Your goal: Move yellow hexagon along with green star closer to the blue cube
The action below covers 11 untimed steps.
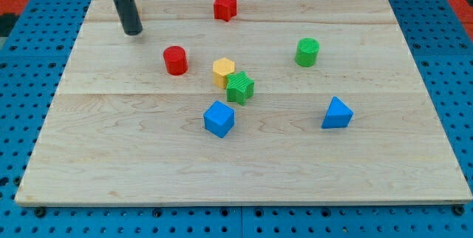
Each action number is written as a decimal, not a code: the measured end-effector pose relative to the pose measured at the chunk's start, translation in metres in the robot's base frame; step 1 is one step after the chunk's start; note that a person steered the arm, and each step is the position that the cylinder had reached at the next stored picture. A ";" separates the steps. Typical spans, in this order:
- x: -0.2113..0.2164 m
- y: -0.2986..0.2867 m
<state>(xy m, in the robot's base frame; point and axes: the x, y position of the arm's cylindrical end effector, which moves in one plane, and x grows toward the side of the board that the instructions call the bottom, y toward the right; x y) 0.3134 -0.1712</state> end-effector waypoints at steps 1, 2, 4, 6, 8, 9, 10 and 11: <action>0.005 0.019; 0.012 0.051; -0.043 0.081; -0.044 0.082; -0.031 0.086; -0.002 0.095; 0.006 0.086; 0.035 0.099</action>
<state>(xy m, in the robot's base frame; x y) 0.3487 -0.0724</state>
